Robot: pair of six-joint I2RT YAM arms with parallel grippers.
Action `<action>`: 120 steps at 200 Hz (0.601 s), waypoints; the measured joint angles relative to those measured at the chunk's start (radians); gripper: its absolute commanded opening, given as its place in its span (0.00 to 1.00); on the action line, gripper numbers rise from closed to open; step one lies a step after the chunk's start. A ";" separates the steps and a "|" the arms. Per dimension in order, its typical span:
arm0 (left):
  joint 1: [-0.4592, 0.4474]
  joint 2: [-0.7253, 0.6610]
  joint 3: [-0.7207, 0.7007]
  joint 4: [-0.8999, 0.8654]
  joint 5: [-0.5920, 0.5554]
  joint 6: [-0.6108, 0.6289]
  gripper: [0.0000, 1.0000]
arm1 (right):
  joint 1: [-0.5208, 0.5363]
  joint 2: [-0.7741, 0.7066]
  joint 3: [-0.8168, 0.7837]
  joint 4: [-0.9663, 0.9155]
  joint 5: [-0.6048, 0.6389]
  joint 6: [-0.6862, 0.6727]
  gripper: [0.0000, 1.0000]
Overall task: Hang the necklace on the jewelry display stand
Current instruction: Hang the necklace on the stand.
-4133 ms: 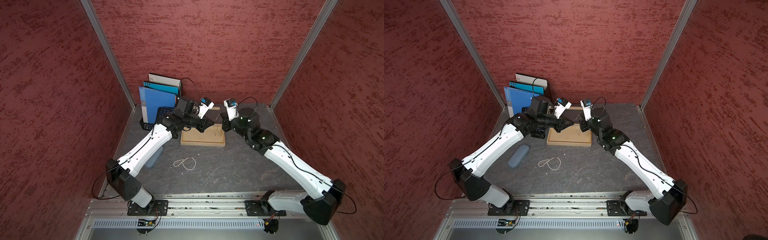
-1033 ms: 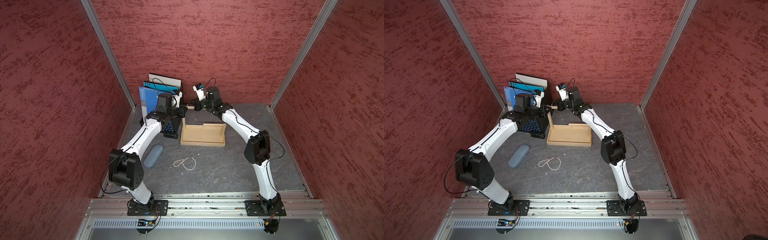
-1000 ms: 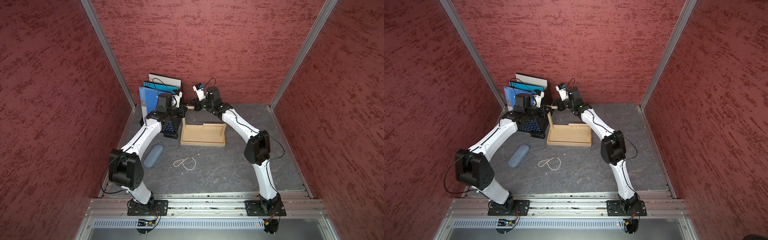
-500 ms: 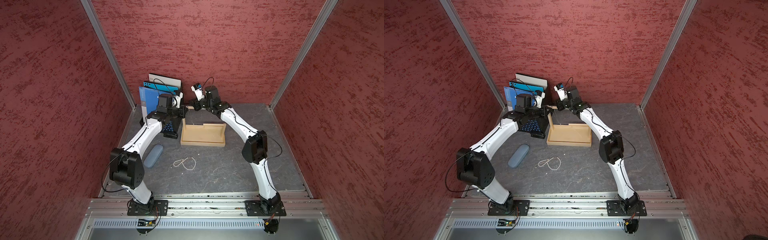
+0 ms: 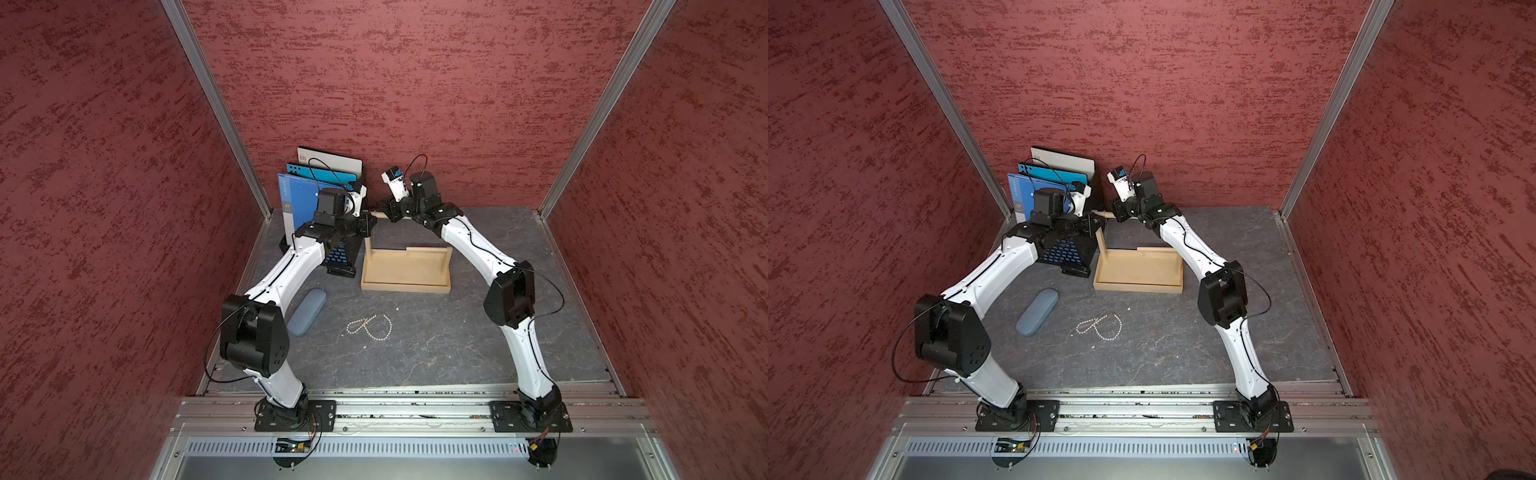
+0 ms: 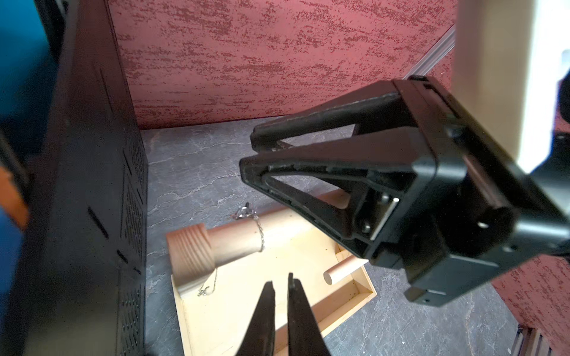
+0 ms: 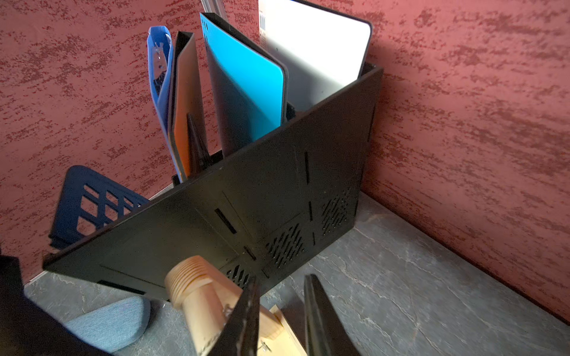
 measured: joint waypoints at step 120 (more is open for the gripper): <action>0.017 -0.034 0.000 -0.004 0.003 0.018 0.22 | 0.000 -0.057 0.000 -0.029 0.026 0.024 0.36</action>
